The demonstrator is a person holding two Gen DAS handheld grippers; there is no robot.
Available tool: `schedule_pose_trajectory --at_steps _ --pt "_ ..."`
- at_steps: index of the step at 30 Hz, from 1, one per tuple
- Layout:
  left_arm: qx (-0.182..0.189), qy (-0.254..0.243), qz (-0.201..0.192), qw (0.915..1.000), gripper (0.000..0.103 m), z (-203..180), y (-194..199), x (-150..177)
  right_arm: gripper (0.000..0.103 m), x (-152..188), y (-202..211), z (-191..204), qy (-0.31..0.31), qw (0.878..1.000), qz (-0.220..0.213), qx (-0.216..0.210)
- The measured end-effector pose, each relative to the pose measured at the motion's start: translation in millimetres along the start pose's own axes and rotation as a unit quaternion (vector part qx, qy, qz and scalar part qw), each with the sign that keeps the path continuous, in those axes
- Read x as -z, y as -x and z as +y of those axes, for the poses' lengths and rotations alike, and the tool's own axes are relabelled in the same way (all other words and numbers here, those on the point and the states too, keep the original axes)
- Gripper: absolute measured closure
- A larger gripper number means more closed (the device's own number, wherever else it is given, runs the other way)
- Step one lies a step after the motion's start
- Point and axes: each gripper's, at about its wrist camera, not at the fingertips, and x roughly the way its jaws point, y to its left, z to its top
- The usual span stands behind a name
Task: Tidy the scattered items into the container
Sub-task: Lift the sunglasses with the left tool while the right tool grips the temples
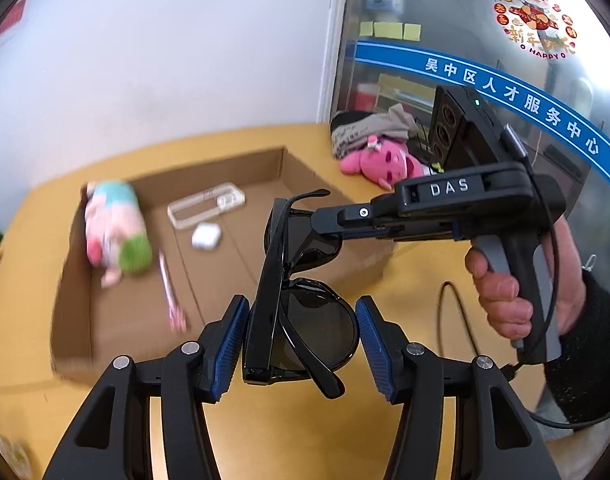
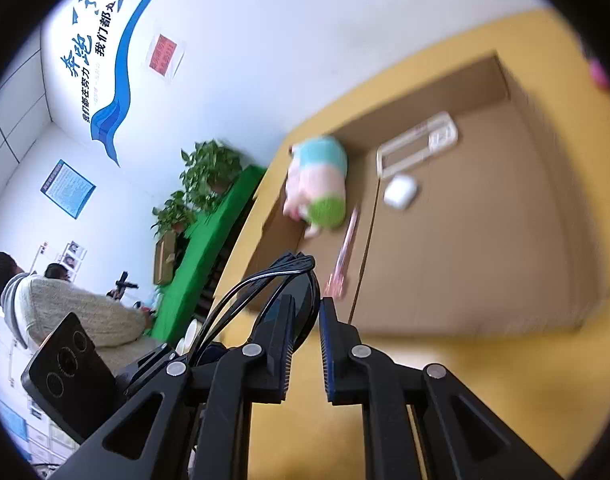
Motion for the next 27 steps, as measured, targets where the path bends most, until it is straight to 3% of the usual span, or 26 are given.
schedule_pose_trajectory --at_steps 7,15,20,27 --pt "0.003 -0.004 0.002 1.0 0.044 13 -47 -54 0.093 -69 0 -10 0.02 0.999 -0.004 0.044" --pt "0.017 0.009 0.043 0.9989 0.044 42 -118 -102 0.093 -135 -25 -58 -0.016 0.998 0.014 0.066" --pt "0.023 0.01 0.105 0.9941 0.044 59 -179 -109 0.094 -152 -54 -98 -0.053 0.995 0.027 0.083" --pt "0.044 0.04 0.182 0.9815 0.044 85 -246 -101 0.094 -148 -105 -152 -0.101 0.984 0.067 0.13"
